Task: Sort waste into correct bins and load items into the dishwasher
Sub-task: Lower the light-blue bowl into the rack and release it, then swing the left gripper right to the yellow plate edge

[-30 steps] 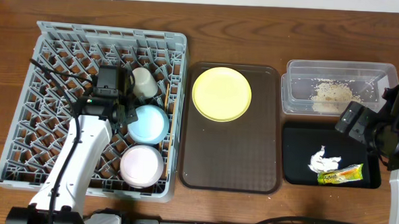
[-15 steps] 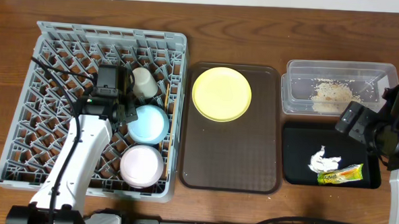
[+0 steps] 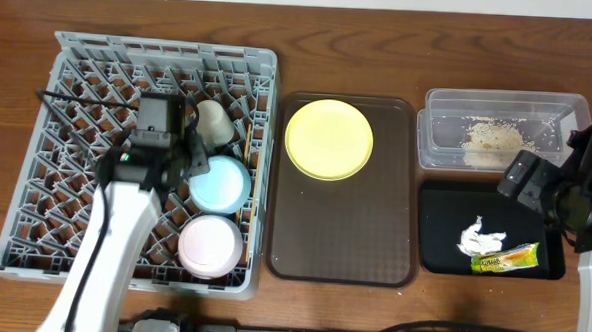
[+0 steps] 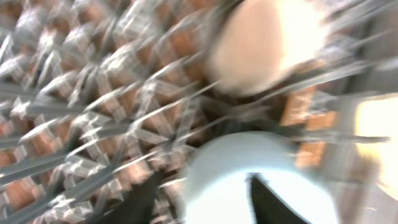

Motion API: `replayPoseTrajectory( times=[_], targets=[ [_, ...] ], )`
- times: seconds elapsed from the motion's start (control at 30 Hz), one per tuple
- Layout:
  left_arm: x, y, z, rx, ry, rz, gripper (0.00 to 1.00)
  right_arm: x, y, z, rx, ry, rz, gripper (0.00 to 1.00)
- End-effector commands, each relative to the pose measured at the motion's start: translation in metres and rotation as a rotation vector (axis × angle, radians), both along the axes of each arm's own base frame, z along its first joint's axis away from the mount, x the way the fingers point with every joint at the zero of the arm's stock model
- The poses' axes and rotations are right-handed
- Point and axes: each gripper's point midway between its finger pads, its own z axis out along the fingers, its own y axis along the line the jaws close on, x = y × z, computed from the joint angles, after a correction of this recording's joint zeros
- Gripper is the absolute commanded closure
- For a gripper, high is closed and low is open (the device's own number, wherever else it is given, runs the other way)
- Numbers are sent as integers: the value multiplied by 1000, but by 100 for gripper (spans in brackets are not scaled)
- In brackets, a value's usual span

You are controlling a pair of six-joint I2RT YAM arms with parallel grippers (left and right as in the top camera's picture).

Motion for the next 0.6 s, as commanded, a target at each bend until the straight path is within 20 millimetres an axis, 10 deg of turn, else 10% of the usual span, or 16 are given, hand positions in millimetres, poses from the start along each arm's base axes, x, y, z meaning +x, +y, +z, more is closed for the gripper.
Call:
replayPoseTrajectory(
  times=[0.0, 0.1, 0.2, 0.57],
  targets=[
    [1, -51, 59, -179, -173, -171, 6, 1, -3, 5, -6, -13, -8, 1],
    [-5, -83, 65, -259, -185, -277, 5, 1, -3, 5, -6, -13, -8, 1],
    [-1, -101, 54, -237, -166, -325, 67, 1, -3, 5, -6, -13, -8, 1],
    [33, -137, -33, -154, -4, -327, 69, 1, -3, 5, -6, -13, -8, 1]
  ],
)
